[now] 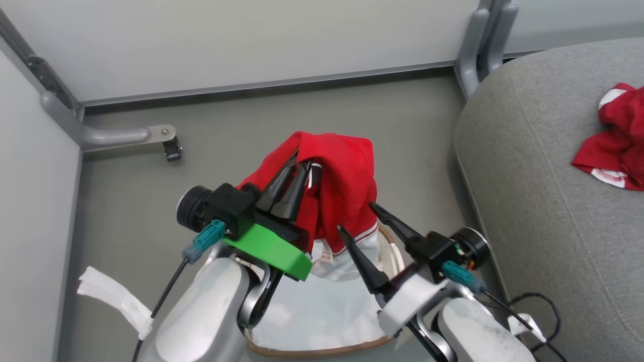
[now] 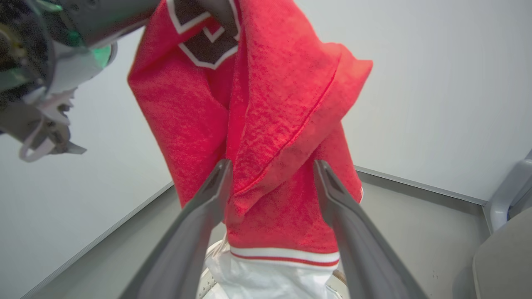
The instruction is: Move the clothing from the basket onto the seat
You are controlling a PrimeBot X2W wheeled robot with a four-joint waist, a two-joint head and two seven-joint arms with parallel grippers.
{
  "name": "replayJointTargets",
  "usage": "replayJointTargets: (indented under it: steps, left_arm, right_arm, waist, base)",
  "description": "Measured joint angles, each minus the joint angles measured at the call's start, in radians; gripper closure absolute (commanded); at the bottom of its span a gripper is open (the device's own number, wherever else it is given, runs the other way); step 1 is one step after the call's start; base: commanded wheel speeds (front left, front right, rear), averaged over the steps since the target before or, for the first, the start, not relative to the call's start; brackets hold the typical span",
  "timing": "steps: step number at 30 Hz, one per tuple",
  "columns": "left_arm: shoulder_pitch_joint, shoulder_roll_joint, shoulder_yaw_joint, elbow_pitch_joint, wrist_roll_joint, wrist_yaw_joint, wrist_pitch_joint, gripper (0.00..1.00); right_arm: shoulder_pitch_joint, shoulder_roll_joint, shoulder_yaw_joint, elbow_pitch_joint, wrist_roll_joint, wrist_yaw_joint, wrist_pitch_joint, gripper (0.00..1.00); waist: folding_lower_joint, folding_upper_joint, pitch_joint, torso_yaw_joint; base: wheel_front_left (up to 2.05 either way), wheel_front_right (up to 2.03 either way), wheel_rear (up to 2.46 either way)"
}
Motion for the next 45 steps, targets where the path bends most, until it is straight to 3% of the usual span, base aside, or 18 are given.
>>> replayJointTargets:
  steps: [11, 12, 13, 14, 22, 23, 24, 25, 34, 45]
  left_arm:
    - [-0.032, -0.021, -0.085, -0.004, -0.025, 0.0, 0.0, 1.0]
    - [-0.033, -0.023, -0.091, -0.004, -0.027, 0.0, 0.0, 1.0]
    - [-0.034, -0.024, -0.094, -0.004, -0.031, 0.0, 0.0, 1.0]
    - [-0.034, -0.024, -0.099, -0.004, -0.032, 0.0, 0.0, 1.0]
    - [-0.03, -0.025, -0.082, 0.004, -0.038, 0.0, -0.002, 1.0]
    - [-0.028, -0.025, -0.077, 0.004, -0.035, 0.0, -0.002, 0.58]
    - [-0.026, -0.026, -0.073, 0.005, -0.034, 0.0, -0.002, 0.24]
    - [-0.023, -0.026, -0.07, 0.006, -0.034, 0.0, -0.002, 0.0]
    - [-0.004, -0.014, -0.041, 0.017, -0.001, 0.0, -0.002, 0.0]
    - [0.004, 0.011, -0.017, 0.052, 0.021, 0.0, -0.002, 0.0]
  right_arm:
    - [-0.14, 0.001, 0.079, 0.094, -0.007, 0.0, 0.0, 0.0]
    - [-0.145, 0.001, 0.082, 0.099, -0.006, 0.0, 0.0, 0.08]
    - [-0.147, 0.001, 0.083, 0.105, -0.006, 0.0, 0.0, 0.93]
    - [-0.15, 0.0, 0.082, 0.11, -0.002, 0.0, 0.0, 1.0]
    - [-0.149, 0.001, 0.038, 0.088, 0.01, 0.0, 0.0, 1.0]
    - [-0.145, 0.0, 0.034, 0.083, 0.01, 0.0, 0.0, 1.0]
    - [-0.14, 0.001, 0.03, 0.081, 0.009, 0.0, 0.0, 1.0]
    - [-0.133, 0.001, 0.023, 0.074, 0.009, 0.0, 0.0, 1.0]
    - [-0.111, 0.0, -0.039, -0.003, 0.013, 0.0, 0.0, 1.0]
    - [-0.09, -0.001, -0.053, -0.094, 0.045, 0.0, 0.0, 1.0]
  waist:
    - [0.0, 0.0, 0.028, 0.059]
    - [0.0, 0.0, 0.029, 0.065]
    - [0.0, -0.0001, 0.03, 0.069]
    - [0.0, 0.0, 0.032, 0.074]
    - [0.0, 0.0, 0.038, 0.069]
    - [0.0, 0.0, 0.039, 0.063]
    - [0.0, 0.0, 0.039, 0.057]
    - [0.0, 0.0, 0.039, 0.049]
    - [0.0, 0.0, 0.043, -0.059]
    - [0.0, 0.0, 0.066, -0.253]
  base:
    - [0.0, 0.0, 0.0]
    - [0.0, 0.0, 0.0]
    - [0.0, 0.0, 0.0]
    - [0.0, 0.0, 0.0]
    - [0.0, 0.0, 0.0]
    - [0.0, 0.0, 0.0]
    - [0.0, 0.0, 0.0]
    - [0.0, 0.0, 0.0]
    - [0.0, 0.0, 0.0]
    - [0.0, 0.0, 0.0]
